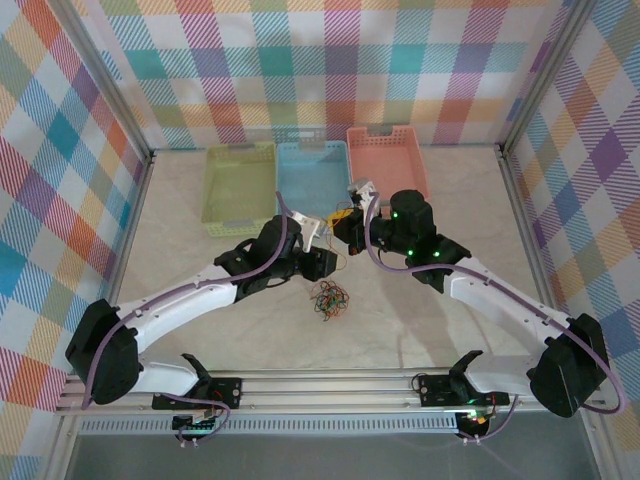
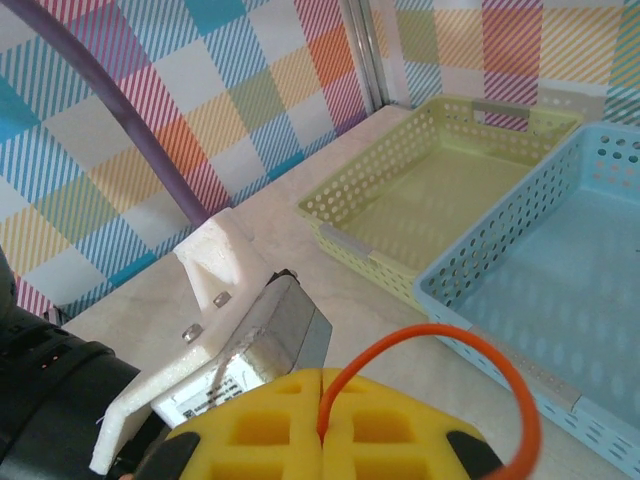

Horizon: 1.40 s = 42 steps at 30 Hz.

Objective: Untangle the cables

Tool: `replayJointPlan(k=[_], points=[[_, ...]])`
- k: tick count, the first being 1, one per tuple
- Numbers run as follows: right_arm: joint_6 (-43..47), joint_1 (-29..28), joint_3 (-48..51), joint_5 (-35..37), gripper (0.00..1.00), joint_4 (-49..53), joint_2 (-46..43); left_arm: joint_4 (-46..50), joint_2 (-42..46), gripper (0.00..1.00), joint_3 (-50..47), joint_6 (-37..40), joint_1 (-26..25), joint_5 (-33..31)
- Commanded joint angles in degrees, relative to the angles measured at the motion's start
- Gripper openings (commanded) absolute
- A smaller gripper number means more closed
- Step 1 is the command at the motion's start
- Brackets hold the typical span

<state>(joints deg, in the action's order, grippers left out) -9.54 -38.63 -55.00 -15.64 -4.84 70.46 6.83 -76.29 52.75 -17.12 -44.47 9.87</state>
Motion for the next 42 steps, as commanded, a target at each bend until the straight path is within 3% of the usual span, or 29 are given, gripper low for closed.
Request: replayJointPlan(k=[1, 4, 5, 20, 21, 24, 28, 35, 42], points=[[0.0, -0.2, -1.6, -1.4, 0.00, -0.2, -0.4, -2.6, -0.5, 0.21, 1.4, 1.6, 0.1, 1.0], [0.4, -0.2, -1.4, -1.2, 0.00, 0.0, -0.6, -2.5, 0.8, 0.02, 0.7, 1.7, 0.1, 0.3], [0.6, -0.1, -1.3, -1.2, 0.00, -0.1, -0.7, -2.5, 1.3, 0.00, 0.5, 1.8, 0.1, 0.0], [1.9, 0.3, -0.6, -1.0, 0.00, 0.6, -2.6, -0.6, 5.9, 0.00, 0.3, 1.5, 0.1, -0.5], [1.7, 0.3, -0.7, -1.1, 0.00, 0.6, -2.7, -0.5, 5.9, 0.01, 0.3, 1.6, 0.2, -0.9], [1.0, 0.3, -0.8, -1.7, 0.00, 0.5, -2.8, -0.8, 5.3, 0.33, 0.0, 2.3, 0.1, -1.3], [-0.2, 0.4, -0.5, -2.0, 0.00, -0.4, -2.8, -2.0, 4.3, 0.51, 0.0, 3.8, 0.1, -0.1], [-3.0, 0.6, 0.0, -3.7, 0.00, -2.6, -1.7, -3.7, 2.5, 0.54, 0.2, 6.0, 0.1, -0.1], [-3.4, 0.8, 0.1, -4.8, 0.00, -2.8, -1.7, -2.9, 0.2, 0.46, 1.8, 7.6, 0.1, -2.8]])
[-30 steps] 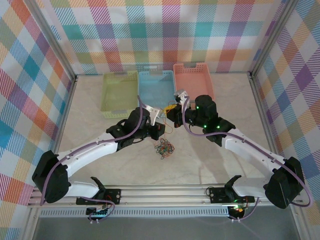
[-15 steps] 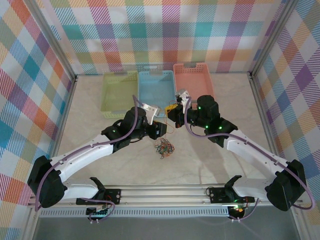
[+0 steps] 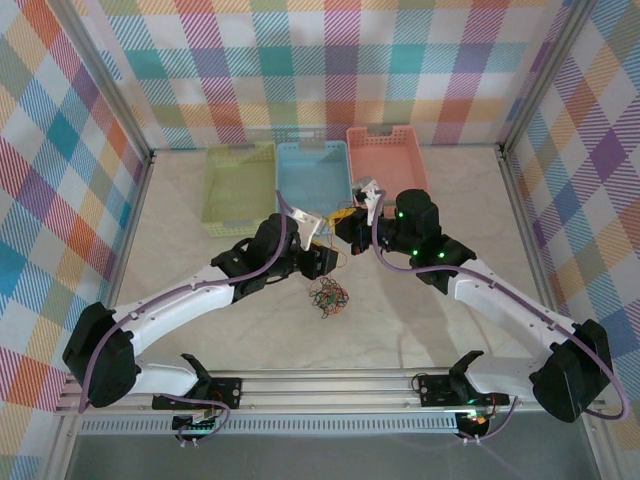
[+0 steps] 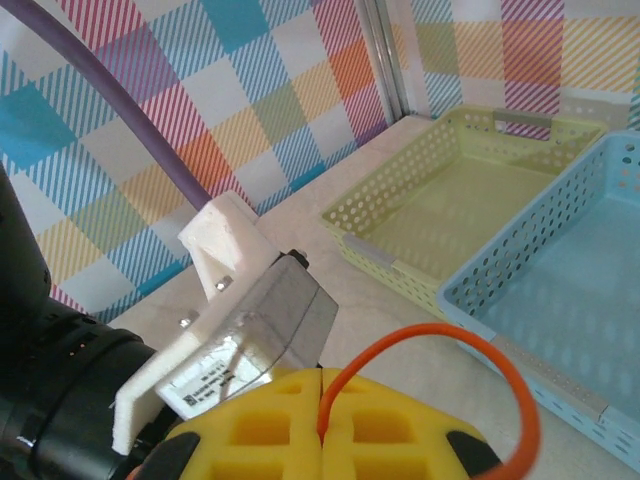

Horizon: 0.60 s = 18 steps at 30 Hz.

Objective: Untangle the cables

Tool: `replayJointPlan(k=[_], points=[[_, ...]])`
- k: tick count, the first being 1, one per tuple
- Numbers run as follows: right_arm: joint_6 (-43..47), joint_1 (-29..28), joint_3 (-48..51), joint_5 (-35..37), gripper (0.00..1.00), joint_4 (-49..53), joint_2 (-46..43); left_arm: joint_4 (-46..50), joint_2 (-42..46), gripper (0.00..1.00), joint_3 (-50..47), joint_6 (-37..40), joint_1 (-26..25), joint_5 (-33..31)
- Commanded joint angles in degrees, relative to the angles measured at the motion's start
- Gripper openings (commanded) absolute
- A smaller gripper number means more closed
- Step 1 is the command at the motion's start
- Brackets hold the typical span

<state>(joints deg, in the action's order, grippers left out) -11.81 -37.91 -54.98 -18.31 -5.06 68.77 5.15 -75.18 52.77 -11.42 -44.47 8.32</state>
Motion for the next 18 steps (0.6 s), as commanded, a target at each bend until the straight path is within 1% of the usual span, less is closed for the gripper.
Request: replayJointPlan(k=[1, 4, 10, 12, 14, 16, 18], points=[[-1.2, 0.1, 0.0, -2.2, 0.00, -2.7, 0.1, -1.5, -1.0, 0.45, 1.8, 2.1, 0.1, -1.0], [-1.4, 0.1, 0.0, -2.6, 0.00, -2.9, 0.6, -1.9, -1.5, 0.43, 2.0, 2.4, 0.1, -1.0], [-1.9, 0.2, 0.0, -3.7, 0.00, -3.1, 1.3, -3.0, -1.8, 0.42, 2.1, 2.8, 0.2, -2.1], [-2.0, 0.2, 0.1, -3.7, 0.00, -3.1, 1.3, -3.0, -1.9, 0.46, 2.3, 3.0, 0.1, -2.3], [-1.9, 0.2, 0.2, -3.7, 0.00, -2.8, 1.3, -2.8, -2.0, 0.56, 2.5, 2.9, 0.1, -3.1], [-1.6, 0.2, 0.1, -3.9, 0.00, -2.3, 1.4, -2.9, -2.0, 0.58, 2.6, 3.1, 0.1, -2.6], [-1.5, 0.2, -0.1, -4.2, 0.00, -2.0, 1.4, -3.1, -2.1, 0.58, 2.7, 3.1, 0.1, -2.2]])
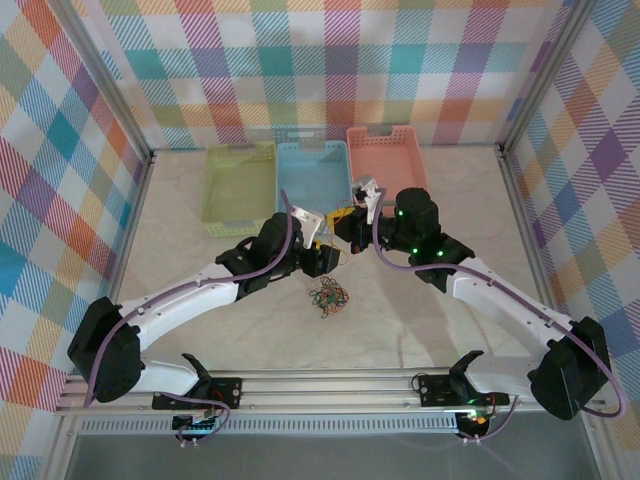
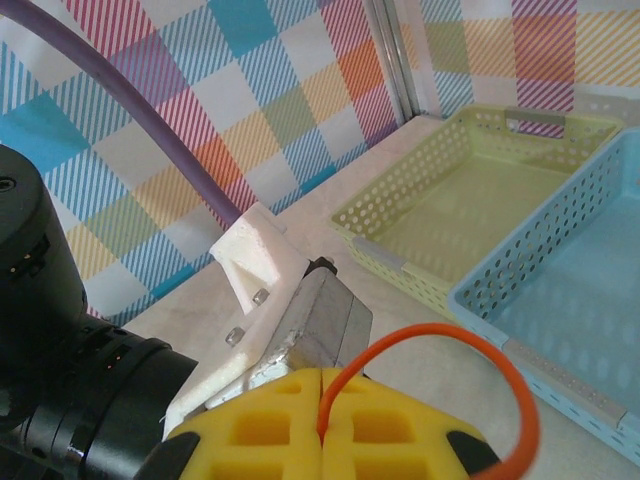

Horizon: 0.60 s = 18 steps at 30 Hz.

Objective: Untangle the cables

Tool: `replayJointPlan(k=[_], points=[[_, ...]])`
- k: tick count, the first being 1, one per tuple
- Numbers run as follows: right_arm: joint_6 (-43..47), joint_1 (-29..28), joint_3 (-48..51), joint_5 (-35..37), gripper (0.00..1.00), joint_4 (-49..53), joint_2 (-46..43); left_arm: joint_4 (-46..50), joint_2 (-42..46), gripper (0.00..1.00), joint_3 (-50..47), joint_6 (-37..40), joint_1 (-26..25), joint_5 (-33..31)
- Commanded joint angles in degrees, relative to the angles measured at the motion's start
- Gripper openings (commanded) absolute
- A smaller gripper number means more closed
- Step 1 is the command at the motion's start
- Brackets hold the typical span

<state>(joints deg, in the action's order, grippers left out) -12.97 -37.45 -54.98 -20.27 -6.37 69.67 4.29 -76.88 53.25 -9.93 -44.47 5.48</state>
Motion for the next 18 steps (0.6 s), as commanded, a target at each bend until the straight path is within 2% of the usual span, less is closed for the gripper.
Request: replayJointPlan(k=[1, 6, 18], points=[[-0.2, -0.2, -0.2, -2.4, 0.00, -0.4, 0.5, -2.3, -0.4, 0.57, 2.3, 1.6, 0.1, 0.7], [-0.1, -0.3, -0.2, -2.8, 0.00, 0.0, 0.5, -2.7, -0.9, 0.46, 3.0, 1.9, 0.1, 0.7], [0.7, -0.1, -0.3, -3.1, 0.00, 1.3, 0.0, -3.2, -1.1, 0.06, 2.8, 1.7, 0.1, 0.5]])
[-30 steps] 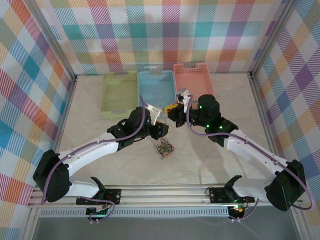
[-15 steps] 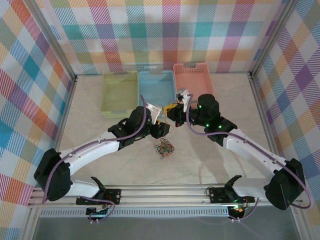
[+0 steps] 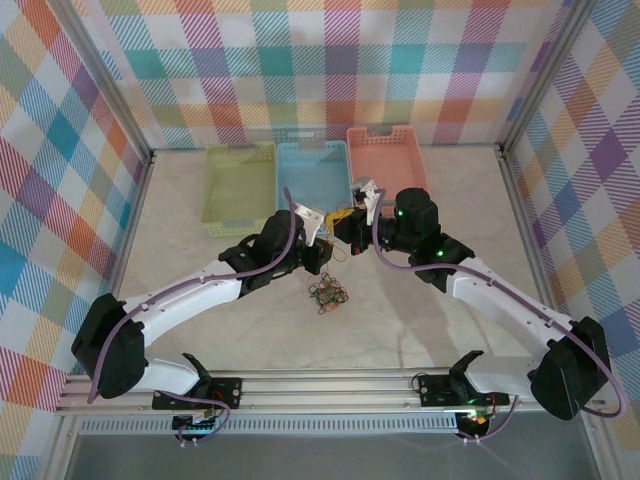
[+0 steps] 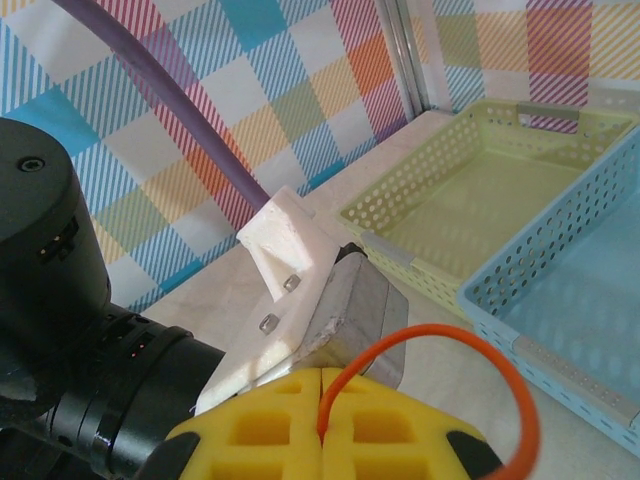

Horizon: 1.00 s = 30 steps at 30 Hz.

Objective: Untangle the cables

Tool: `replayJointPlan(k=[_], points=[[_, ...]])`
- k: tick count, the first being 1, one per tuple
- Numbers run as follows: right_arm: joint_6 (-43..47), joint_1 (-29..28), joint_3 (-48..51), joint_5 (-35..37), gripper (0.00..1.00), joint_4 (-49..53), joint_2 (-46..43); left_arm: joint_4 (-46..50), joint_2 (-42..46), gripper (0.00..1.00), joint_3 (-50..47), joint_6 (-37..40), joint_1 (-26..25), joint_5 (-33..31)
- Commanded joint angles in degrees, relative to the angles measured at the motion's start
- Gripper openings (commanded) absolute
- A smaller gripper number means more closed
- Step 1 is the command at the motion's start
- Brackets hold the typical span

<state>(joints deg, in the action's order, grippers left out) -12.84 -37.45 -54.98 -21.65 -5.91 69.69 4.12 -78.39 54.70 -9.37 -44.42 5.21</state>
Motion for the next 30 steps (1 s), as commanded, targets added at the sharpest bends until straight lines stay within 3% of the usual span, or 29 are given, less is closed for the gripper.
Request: replayJointPlan(k=[1, 30], points=[[0.5, -0.1, -0.2, -1.8, 0.00, 0.9, 0.0, -3.0, 0.5, 0.02, 1.2, 1.1, 0.1, 0.6], [0.8, 1.5, -0.3, -1.2, 0.00, 1.5, -2.2, -0.5, 12.9, 0.00, -3.0, 0.1, 0.0, 0.0]])
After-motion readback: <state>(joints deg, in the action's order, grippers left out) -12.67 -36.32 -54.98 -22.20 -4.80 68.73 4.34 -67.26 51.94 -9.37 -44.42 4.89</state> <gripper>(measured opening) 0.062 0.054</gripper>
